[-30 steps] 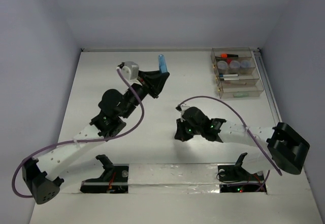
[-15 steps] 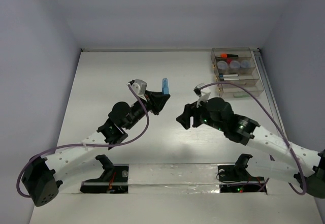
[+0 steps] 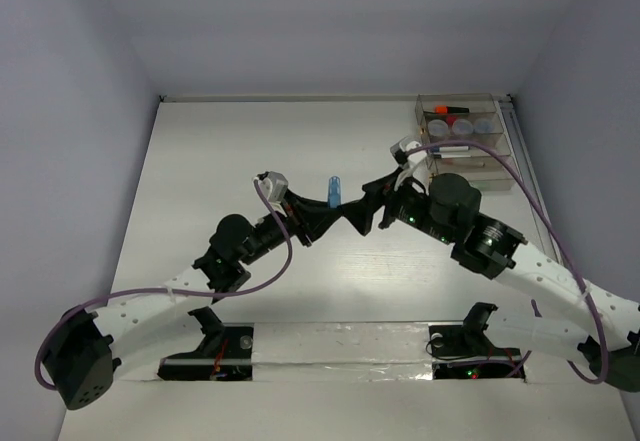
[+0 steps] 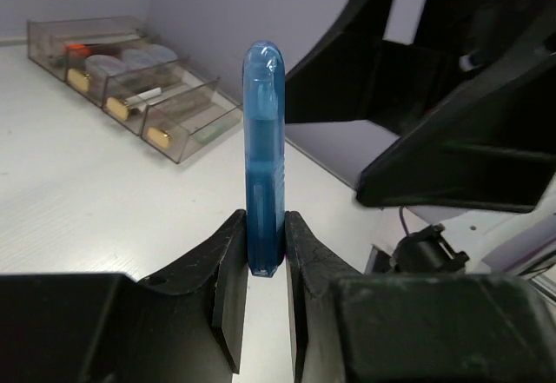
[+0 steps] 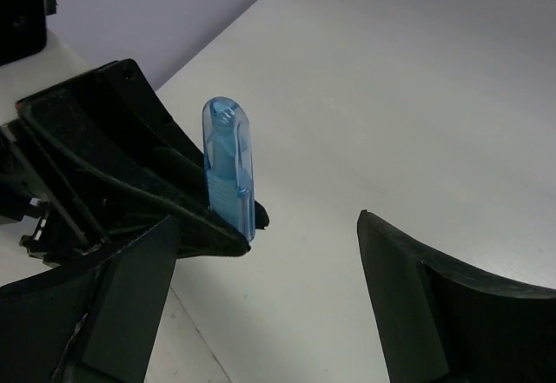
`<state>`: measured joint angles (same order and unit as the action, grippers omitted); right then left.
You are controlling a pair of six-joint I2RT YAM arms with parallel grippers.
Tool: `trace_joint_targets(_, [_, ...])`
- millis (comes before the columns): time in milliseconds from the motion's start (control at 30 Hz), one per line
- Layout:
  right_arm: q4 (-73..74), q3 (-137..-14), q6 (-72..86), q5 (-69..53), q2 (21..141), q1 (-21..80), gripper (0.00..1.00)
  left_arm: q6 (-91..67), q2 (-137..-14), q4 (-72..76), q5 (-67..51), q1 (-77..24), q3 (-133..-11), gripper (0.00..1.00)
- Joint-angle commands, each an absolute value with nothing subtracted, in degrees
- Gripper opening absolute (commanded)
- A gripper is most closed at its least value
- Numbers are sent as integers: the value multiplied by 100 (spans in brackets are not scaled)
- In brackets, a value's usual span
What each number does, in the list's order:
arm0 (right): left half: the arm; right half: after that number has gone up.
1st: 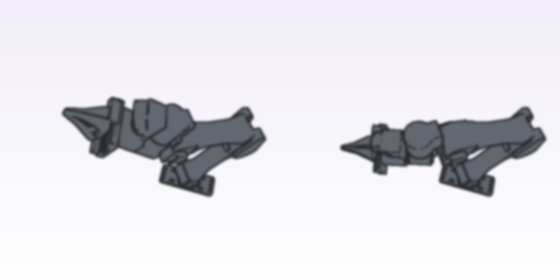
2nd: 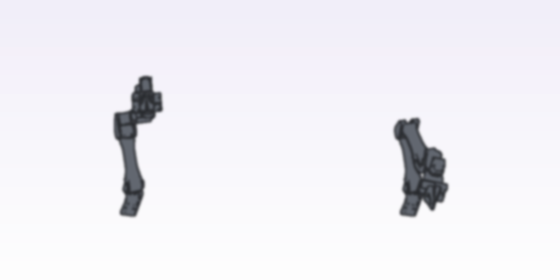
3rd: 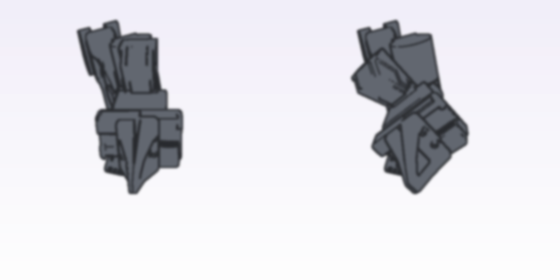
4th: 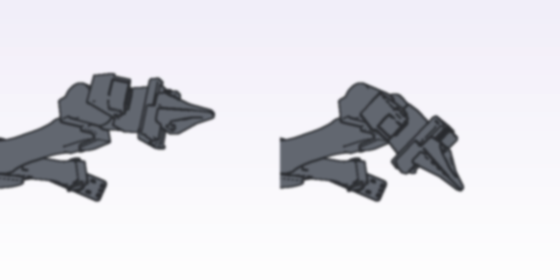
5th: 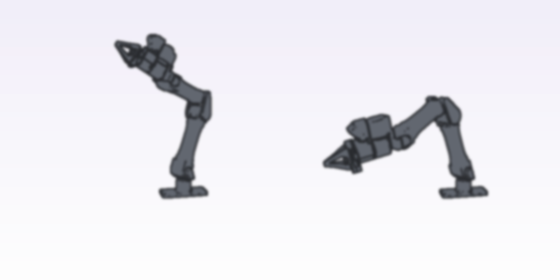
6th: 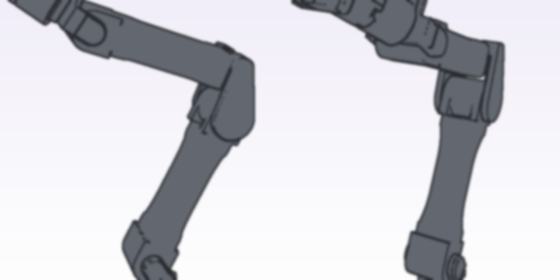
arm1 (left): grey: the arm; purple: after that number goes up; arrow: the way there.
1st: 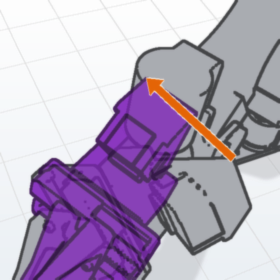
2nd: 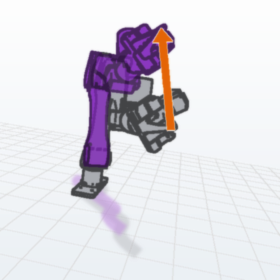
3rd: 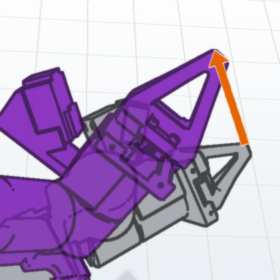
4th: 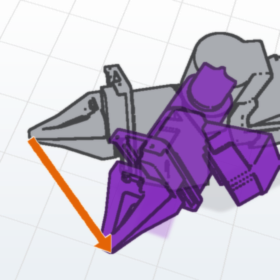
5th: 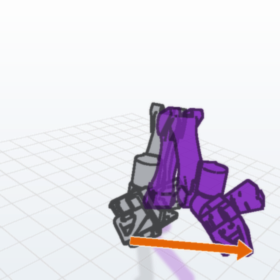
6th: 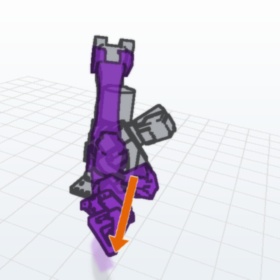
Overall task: Sort the stationery into containers
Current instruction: Place the pen in the storage box.
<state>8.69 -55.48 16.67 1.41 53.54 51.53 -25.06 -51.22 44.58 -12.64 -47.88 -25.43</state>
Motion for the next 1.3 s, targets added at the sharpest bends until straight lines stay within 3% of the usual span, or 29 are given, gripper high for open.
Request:
trace_joint_targets(0, [291, -5766, 1652, -193, 5563, 5115, 88, -2681, -5168, 5203, -1722, -4781, -2514, 0])
trace_joint_targets(333, [-342, -5555, 2065, -1141, 5818, 4650, 73, -2865, -5370, 5668, -2021, -4781, -2443, 0])
trace_joint_targets(533, [-686, -5353, 2487, -2029, 5906, 4245, 52, -2892, -5405, 5704, -2066, -4781, -2478, 0])
trace_joint_targets(833, [-826, -5212, 2689, -2645, 6135, 4192, 51, -2935, -5484, 5783, -2048, -4781, -2558, 0])
trace_joint_targets(967, [-826, -5168, 2689, -2584, 6100, 4192, 21, -2962, -5449, 5783, -2030, -4781, -2593, 0])
trace_joint_targets(1033, [-800, -5159, 2681, -2558, 6082, 4140, 13, -2979, -5423, 5757, -1978, -4781, -2601, 0])
trace_joint_targets(1100, [-782, -5159, 2672, -2426, 6021, 4087, 5, -2979, -5414, 5704, -1890, -4781, -2601, 15])
trace_joint_targets(1133, [-756, -5168, 2646, -2365, 6012, 4087, 3, -2945, -5388, 5600, -1785, -4781, -2610, 35])
trace_joint_targets(1267, [-581, -5238, 2654, -2058, 6012, 3684, 0, -2717, -5221, 4950, -1364, -4781, -2681, 79])
